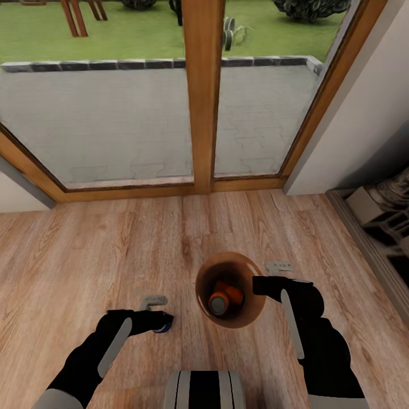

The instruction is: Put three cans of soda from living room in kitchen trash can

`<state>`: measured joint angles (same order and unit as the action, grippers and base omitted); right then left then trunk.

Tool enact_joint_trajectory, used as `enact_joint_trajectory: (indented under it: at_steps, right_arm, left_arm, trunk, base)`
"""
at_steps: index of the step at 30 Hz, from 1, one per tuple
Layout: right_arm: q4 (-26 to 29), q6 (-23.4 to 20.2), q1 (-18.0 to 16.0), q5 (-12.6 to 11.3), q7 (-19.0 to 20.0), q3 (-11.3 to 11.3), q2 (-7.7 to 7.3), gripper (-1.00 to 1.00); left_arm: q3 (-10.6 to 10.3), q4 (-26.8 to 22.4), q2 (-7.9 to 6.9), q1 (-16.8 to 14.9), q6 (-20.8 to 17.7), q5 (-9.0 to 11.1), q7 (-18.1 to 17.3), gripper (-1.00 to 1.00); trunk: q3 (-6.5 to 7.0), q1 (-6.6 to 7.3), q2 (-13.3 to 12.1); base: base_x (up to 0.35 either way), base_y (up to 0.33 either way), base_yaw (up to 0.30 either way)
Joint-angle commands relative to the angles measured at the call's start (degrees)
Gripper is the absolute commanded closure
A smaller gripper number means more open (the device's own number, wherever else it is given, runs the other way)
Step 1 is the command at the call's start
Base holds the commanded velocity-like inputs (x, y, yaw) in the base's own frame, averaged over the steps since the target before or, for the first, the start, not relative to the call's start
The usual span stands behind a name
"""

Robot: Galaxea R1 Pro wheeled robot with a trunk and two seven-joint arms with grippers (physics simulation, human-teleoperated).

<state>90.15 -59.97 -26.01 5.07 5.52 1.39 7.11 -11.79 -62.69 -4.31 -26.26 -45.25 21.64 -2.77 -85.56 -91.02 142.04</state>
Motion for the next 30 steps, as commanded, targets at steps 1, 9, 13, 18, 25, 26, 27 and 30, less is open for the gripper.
enact_joint_trajectory:
  at_steps: [1,9,13,18,25,26,27,30]
  right_arm:
    - [0.0,0.0,0.0,-1.6,0.2,0.0,0.01,1.0]
    - [0.0,0.0,0.0,-1.6,0.2,-0.1,0.01,1.0]
    - [0.0,0.0,0.0,-1.6,0.2,-0.1,0.01,1.0]
    - [0.0,0.0,0.0,-1.6,0.2,-0.2,0.01,1.0]
    - [0.0,0.0,0.0,-1.6,0.2,-0.2,0.01,1.0]
    - [0.0,0.0,0.0,-1.6,0.2,-0.2,0.01,1.0]
    - [0.0,0.0,0.0,-1.6,0.2,-0.2,0.01,1.0]
    - [0.0,0.0,0.0,-1.6,0.2,-0.3,0.01,1.0]
  left_arm:
    - [0.0,0.2,0.19,0.0,0.0,0.0,0.3,-1.0]
    - [0.1,0.5,0.78,-0.5,0.0,0.0,3.5,-1.0]
    - [0.1,0.6,0.8,-0.9,0.0,0.0,5.4,-1.0]
    - [0.1,0.6,0.79,-2.2,0.0,0.0,8.8,-1.0]
    - [0.1,3.5,1.04,-5.2,1.6,0.3,9.5,-1.0]
    - [0.1,4.7,1.21,-5.9,2.7,0.3,9.5,-1.0]
    - [0.1,6.2,1.41,-6.5,3.6,0.4,9.5,-1.0]
    - [0.1,10.6,2.7,-7.6,5.3,0.1,9.5,-1.0]
  trunk:
    - [0.0,0.01,0.0]
    - [0.0,0.01,0.0]
    - [0.0,0.01,0.0]
    - [0.0,0.01,0.0]
    - [0.0,0.01,0.0]
    - [0.0,0.01,0.0]
    - [0.0,0.01,0.0]
    - [0.0,0.01,0.0]
  base:
    - [0.0,0.0,0.0]
    - [0.0,0.0,0.0]
    - [0.0,0.0,0.0]
    - [0.0,0.0,0.0]
    - [0.0,0.0,0.0]
    - [0.0,0.0,0.0]
    - [0.0,0.0,0.0]
    - [0.0,0.0,0.0]
